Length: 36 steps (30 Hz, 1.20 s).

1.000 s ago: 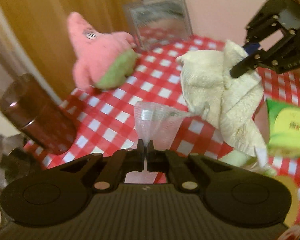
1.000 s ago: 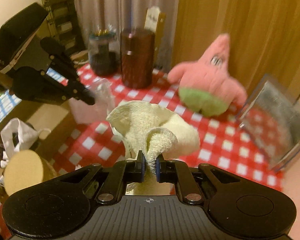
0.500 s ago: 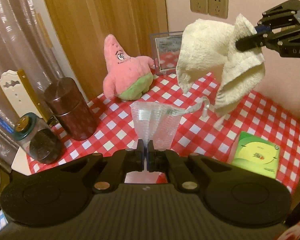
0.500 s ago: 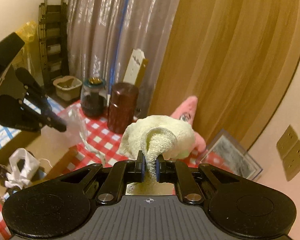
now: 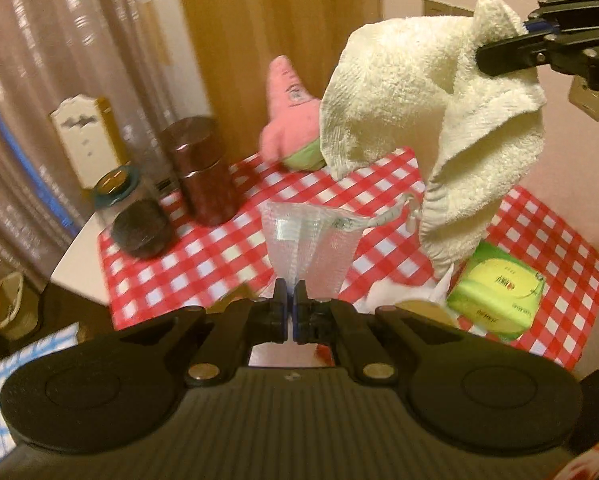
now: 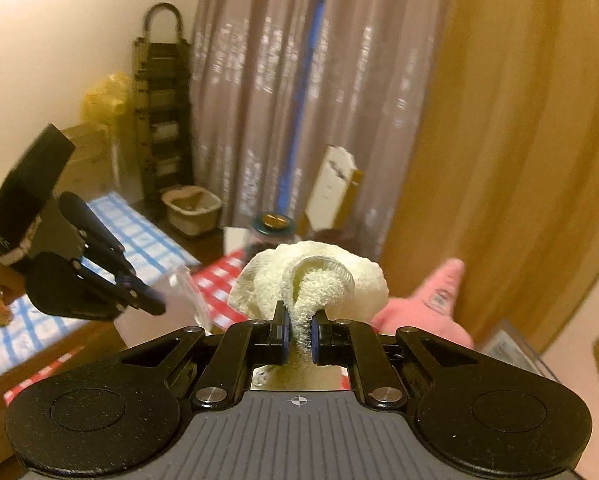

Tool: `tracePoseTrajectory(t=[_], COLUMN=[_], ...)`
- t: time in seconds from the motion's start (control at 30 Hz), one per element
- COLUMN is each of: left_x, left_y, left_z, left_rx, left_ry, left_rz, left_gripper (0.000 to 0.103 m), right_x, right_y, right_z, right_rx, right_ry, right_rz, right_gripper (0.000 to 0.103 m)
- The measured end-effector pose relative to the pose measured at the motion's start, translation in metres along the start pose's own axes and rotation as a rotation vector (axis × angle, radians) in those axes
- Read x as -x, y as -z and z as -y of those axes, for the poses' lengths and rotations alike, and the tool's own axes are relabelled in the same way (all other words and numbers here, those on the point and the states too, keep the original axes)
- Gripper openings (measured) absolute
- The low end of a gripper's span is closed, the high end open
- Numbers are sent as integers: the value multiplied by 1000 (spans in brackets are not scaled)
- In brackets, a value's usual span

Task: Organize soft objects
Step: 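Lift the towel with the right gripper while the left gripper lifts the bag toward the tray, then lower the towel and bag into the tray and open both grippers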

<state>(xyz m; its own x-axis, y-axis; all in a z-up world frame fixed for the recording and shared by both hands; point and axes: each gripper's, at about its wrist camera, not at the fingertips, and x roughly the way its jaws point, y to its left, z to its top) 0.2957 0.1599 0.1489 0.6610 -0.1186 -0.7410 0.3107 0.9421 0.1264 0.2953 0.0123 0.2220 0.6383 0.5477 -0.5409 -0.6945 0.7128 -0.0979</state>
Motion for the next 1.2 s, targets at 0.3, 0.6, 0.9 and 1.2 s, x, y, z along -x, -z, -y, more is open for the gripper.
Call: tracePoseTrajectory(t=[0.3, 0.6, 0.9, 1.2], left_x=[7, -35, -96, -133], left_y=[57, 107, 147, 155], left_z=[-47, -78, -91, -103], left_rx=[131, 244, 322, 374], left_ry=[-75, -74, -34, -34], left_rz=[-60, -138, -197, -212], left_gripper=[2, 2, 2, 2], right_x=[-69, -165, -244, -283], right_y=[-12, 21, 73, 95], right_z=[-66, -100, -109, -130], right_rx=[-11, -53, -55, 22], right_ry=[-143, -236, -272, -269], right_rz=[12, -131, -333, -424], right_gripper=[10, 10, 10, 10])
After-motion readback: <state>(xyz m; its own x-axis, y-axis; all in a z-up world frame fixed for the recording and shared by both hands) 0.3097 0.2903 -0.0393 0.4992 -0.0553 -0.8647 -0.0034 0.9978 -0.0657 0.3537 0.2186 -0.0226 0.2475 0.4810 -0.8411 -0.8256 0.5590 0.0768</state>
